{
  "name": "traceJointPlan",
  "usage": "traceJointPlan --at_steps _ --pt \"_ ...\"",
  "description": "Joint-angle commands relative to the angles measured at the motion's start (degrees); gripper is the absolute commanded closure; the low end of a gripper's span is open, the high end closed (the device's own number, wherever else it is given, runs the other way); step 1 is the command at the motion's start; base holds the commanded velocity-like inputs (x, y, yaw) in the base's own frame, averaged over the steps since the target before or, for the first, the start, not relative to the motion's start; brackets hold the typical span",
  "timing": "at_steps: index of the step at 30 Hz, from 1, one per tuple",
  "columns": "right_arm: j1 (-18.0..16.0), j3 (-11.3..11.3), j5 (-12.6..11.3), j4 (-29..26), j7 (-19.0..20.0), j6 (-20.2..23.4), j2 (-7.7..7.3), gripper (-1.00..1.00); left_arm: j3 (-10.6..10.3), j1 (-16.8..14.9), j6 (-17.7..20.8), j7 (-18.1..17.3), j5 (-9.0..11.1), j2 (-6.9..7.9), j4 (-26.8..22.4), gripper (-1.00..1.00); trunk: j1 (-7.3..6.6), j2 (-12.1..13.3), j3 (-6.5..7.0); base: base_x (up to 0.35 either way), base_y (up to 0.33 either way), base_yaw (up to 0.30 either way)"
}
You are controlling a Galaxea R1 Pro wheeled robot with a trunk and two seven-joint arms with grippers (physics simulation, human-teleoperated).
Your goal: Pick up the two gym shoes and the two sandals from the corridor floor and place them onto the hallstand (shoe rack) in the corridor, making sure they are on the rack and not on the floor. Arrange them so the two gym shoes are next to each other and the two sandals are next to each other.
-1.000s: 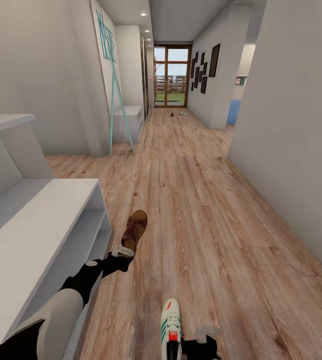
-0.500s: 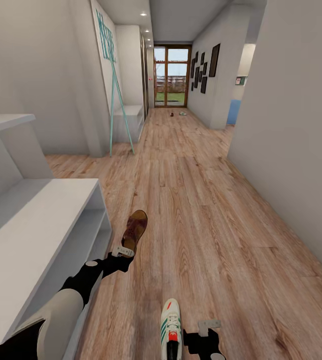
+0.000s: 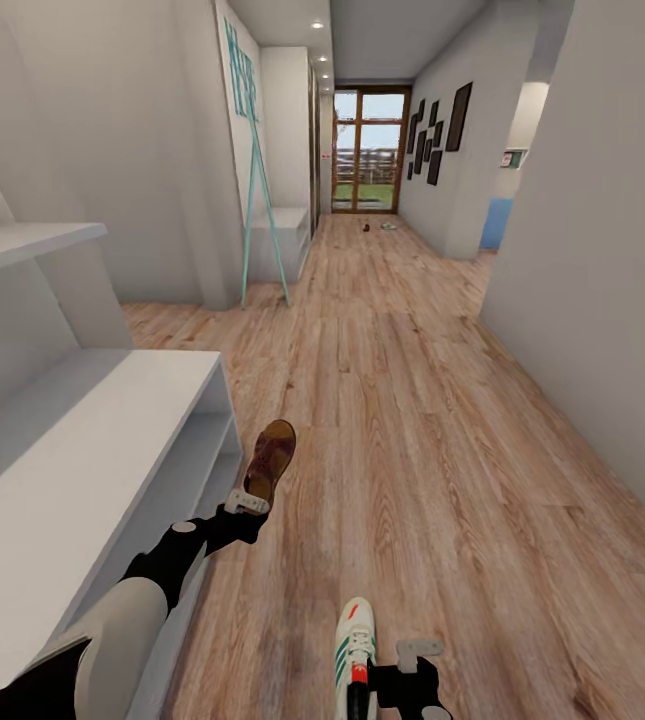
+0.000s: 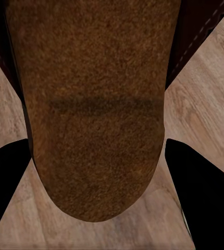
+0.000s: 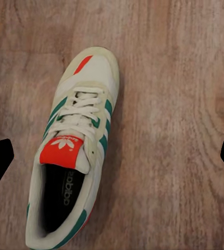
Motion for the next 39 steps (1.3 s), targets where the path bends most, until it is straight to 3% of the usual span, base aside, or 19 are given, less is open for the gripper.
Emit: traceJointPlan --at_steps 1,12,23,32,39 --pt "0.0 -0.4 0.6 0.1 -0.2 -0.2 0.03 -1.0 0.5 0.0 0.0 -0.3 -0.5 -0.08 -0.1 1.0 -0.01 0.0 -0.05 0.0 0.0 0.022" --pt "0.0 -0.5 0.6 0.0 -0.2 -0.2 0.03 -1.0 0.5 0.0 0.1 -0.3 -0.5 -0.13 -0.1 1.0 -0.01 0.0 -0.11 0.0 0.0 0.018" --pt "0.0 -0.5 0.6 0.0 -0.4 -0.2 0.03 -1.0 0.5 -0.1 0.4 -0.3 -0.5 -0.19 -0.1 1.0 -0.01 0.0 -0.67 0.0 0.0 0.19" --pt "0.0 -0.5 0.4 0.0 -4.7 -0.2 0.03 -1.0 0.5 -0.1 0.6 -0.3 -0.5 -0.2 -0.1 1.0 -0.01 0.0 -0.87 0.0 0.0 0.08" --pt "0.0 -0.5 0.4 0.0 -5.3 -0.2 0.03 -1.0 0.5 -0.1 0.7 -0.3 -0.5 -0.2 -0.1 1.0 -0.01 0.0 -0.89 0.0 0.0 0.008"
